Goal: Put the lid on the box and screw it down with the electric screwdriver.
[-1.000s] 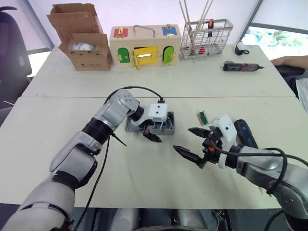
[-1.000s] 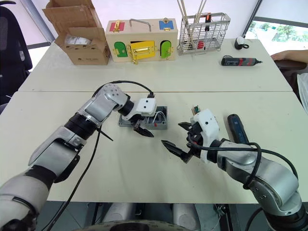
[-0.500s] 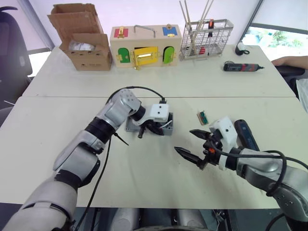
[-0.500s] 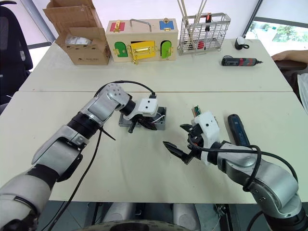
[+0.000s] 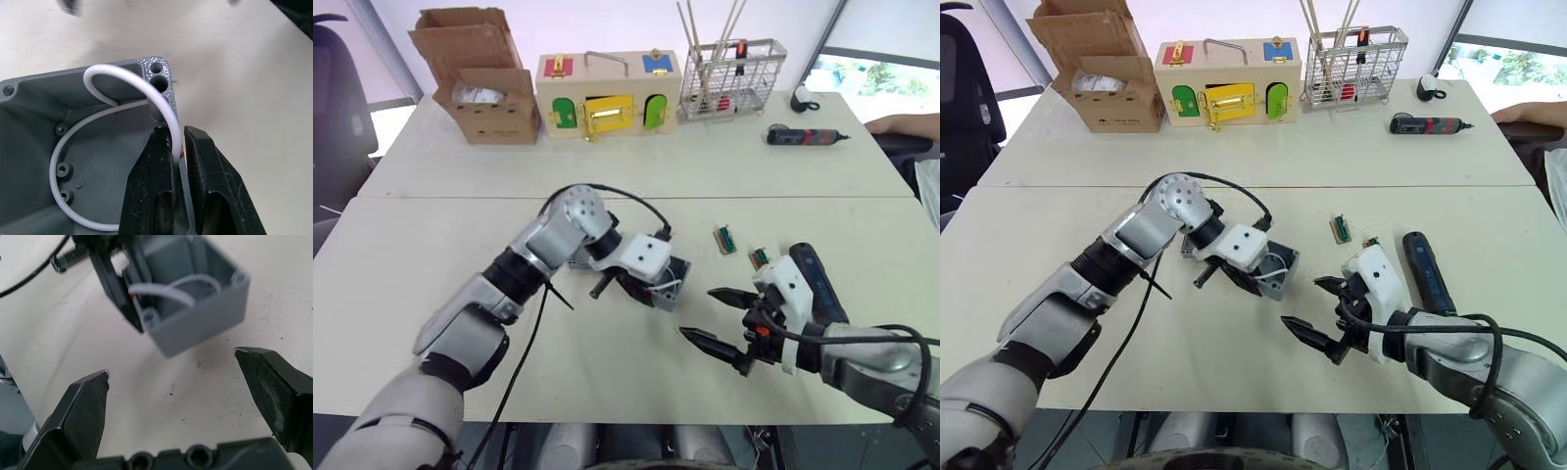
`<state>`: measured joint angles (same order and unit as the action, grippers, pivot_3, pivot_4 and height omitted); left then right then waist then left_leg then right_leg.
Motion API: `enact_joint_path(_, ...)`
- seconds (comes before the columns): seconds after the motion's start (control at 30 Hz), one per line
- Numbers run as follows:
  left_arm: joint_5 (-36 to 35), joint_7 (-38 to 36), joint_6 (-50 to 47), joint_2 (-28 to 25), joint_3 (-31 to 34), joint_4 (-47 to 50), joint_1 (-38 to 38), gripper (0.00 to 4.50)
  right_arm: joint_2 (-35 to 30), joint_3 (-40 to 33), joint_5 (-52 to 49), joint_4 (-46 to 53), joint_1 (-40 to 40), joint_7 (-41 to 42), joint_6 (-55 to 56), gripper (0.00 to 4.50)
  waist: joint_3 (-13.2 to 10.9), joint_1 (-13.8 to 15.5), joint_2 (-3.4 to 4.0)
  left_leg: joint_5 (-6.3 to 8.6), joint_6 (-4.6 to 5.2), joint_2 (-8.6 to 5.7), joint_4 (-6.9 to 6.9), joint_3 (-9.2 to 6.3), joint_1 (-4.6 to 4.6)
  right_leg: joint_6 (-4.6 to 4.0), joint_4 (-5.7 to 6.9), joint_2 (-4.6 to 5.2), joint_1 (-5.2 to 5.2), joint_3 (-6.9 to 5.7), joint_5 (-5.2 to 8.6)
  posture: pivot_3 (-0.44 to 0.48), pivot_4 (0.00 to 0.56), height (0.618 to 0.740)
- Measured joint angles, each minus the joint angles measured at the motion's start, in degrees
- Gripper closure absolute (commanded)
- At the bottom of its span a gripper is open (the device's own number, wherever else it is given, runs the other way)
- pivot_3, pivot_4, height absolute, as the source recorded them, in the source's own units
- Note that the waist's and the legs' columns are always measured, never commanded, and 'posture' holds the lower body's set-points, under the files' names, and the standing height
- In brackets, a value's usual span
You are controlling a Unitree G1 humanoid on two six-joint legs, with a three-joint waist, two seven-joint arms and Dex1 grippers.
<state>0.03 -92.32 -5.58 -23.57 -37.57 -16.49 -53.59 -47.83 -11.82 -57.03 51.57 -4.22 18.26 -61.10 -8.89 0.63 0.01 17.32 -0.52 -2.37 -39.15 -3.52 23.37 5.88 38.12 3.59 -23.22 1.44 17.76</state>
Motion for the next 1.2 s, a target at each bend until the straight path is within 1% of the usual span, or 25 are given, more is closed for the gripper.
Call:
enact_joint_path(0.23,0.73,0.14,1.2,0.42,-0.16,-0.55,0.8,4.47,-0.53,0.02,-0.46,0.01,-0.11,-1.33,0.01,0.0,0.0,0.06,0.0,0.01,0.02,0.0,-0.04,0.0,0.0,0.0,-0.01,-0.01,0.03,-0.01,0.0,0.0,0.15,0.74)
enact_joint_path(0.3,0.94,0.38,1.37,0.64,-0.11,-0.96,1.3,3.56,-0.53,0.25,-0.45,0.01,0.06,-1.61,0.01,0.0,0.0,-0.02,0.0,0.01,0.02,0.01,-0.03,0.0,0.0,0.0,0.0,-0.02,0.03,-0.01,0.0,0.0,0.15,0.74)
enact_joint_path(0.33,0.99,0.57,1.35,0.71,-0.09,-0.98,1.46,3.28,-0.53,0.36,-0.45,0.01,0.16,-1.67,0.01,0.0,0.0,-0.02,0.0,0.01,0.02,0.01,-0.03,0.0,0.0,0.0,0.0,-0.02,0.03,-0.01,0.0,0.0,0.15,0.74)
enact_joint_path(0.37,1.0,0.75,1.23,0.8,0.0,-0.97,1.51,2.84,-0.53,0.51,-0.44,0.01,0.3,-1.77,0.02,0.0,0.0,0.03,0.0,0.01,0.02,0.0,-0.03,0.0,0.0,0.0,0.0,-0.02,0.03,-0.01,0.0,0.0,0.15,0.74)
enact_joint_path(0.4,0.99,0.76,1.02,0.8,0.04,-0.96,1.51,2.27,-0.53,0.8,-0.44,0.01,0.48,-1.83,0.03,0.0,0.0,0.06,0.0,0.01,0.02,0.0,-0.04,0.0,0.0,0.0,0.0,-0.02,0.03,-0.01,0.0,0.0,0.15,0.74)
enact_joint_path(0.5,0.99,0.9,0.48,0.59,0.12,-0.84,1.65,0.75,-0.54,1.33,-0.41,0.0,0.62,-1.84,0.04,0.0,0.0,0.06,0.0,0.01,0.02,0.0,-0.04,0.0,0.0,0.0,0.0,-0.02,0.04,-0.01,0.0,0.0,0.15,0.74)
enact_joint_path(0.53,0.98,1.35,0.13,0.58,0.28,-0.77,1.79,0.3,-0.56,1.42,-0.4,0.0,0.66,-1.79,0.04,0.0,0.0,0.05,0.0,0.01,0.02,0.0,-0.04,0.0,0.0,0.0,0.0,-0.02,0.03,-0.01,0.0,0.0,0.15,0.74)
enact_joint_path(0.57,0.97,1.59,-0.18,0.58,0.45,-0.69,1.87,0.05,-0.62,1.42,-0.4,0.0,0.69,-1.74,0.04,0.0,0.0,0.05,0.0,0.01,0.02,0.0,-0.04,-0.01,0.0,0.0,0.0,-0.02,0.03,-0.01,0.0,0.0,0.15,0.74)
enact_joint_path(0.63,0.64,1.73,-1.07,0.45,1.06,-0.1,1.88,0.05,-0.74,1.42,-0.4,-0.03,0.8,-1.51,0.04,0.0,0.0,0.04,0.0,0.01,0.02,0.0,-0.04,0.0,0.0,0.0,0.0,-0.02,0.03,-0.01,0.0,0.0,0.15,0.74)
enact_joint_path(0.77,-1.82,1.3,-5.82,-0.6,4.48,2.02,1.2,0.05,-1.26,1.42,-0.54,-0.23,1.39,-0.74,0.05,0.0,0.0,0.01,0.0,0.01,0.02,0.0,-0.04,-0.01,0.0,0.0,0.0,-0.02,0.03,-0.02,0.0,0.0,0.15,0.74)
enact_joint_path(0.87,-3.25,1.18,-8.62,-2.62,7.37,2.32,-0.85,0.05,-2.25,1.26,-1.19,-0.36,1.63,0.15,0.04,0.0,0.0,-0.01,0.0,0.01,0.02,0.0,-0.03,-0.01,-0.01,0.0,0.0,-0.03,0.03,-0.02,0.0,0.0,0.15,0.74)
enact_joint_path(0.97,-4.97,1.35,-11.64,-5.15,11.6,1.89,-2.82,0.05,-3.58,-0.9,-3.94,-0.55,2.01,1.2,0.04,0.0,0.0,-0.06,0.0,0.01,0.02,0.0,-0.04,-0.01,-0.01,0.0,0.0,-0.03,0.03,-0.02,0.0,0.0,0.15,0.74)
enact_joint_path(1.07,-6.91,5.68,-16.57,-6.63,17.33,-1.07,-5.12,0.05,-5.09,-4.83,-7.17,-1.64,4.49,1.65,0.38,0.0,0.0,-0.03,-0.01,0.01,0.03,0.0,-0.05,-0.01,-0.01,0.0,0.02,-0.03,0.03,-0.03,0.0,0.0,0.15,0.74)
enact_joint_path(1.2,-6.33,19.01,-25.32,-9.34,25.67,-7.25,-8.16,0.05,-7.5,-6.79,-9.67,-3.38,10.74,3.42,2.24,0.0,0.0,-0.37,-0.02,0.04,0.07,0.02,-0.04,-0.03,-0.03,0.02,0.06,-0.05,0.0,-0.04,0.01,0.0,0.15,0.74)
